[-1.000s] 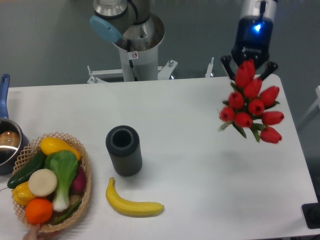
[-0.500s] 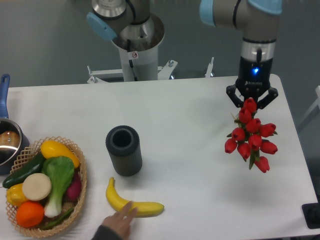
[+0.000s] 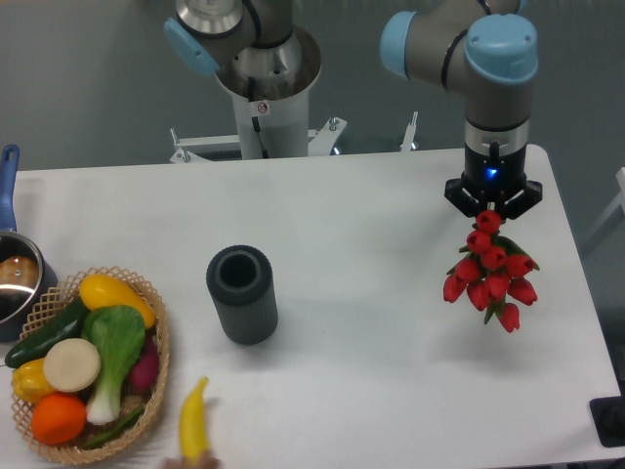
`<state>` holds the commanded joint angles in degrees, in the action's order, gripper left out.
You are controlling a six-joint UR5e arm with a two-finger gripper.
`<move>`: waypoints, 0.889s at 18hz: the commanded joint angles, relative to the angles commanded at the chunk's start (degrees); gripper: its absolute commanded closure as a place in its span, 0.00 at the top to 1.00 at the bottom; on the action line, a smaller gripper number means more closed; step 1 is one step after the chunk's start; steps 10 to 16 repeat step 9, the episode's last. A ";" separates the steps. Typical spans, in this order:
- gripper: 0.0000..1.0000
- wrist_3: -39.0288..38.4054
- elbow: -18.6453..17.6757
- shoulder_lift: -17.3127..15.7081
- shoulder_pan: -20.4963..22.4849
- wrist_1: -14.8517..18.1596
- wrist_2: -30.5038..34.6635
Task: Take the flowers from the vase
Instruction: 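Carry the tulip bunch away from the vase and hold it raised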
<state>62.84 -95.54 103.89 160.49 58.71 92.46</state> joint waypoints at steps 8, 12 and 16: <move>0.10 0.80 -0.79 0.53 -0.17 -0.26 0.09; 0.11 0.71 -0.79 0.53 -0.18 -0.26 0.09; 0.11 0.71 -0.79 0.53 -0.18 -0.26 0.09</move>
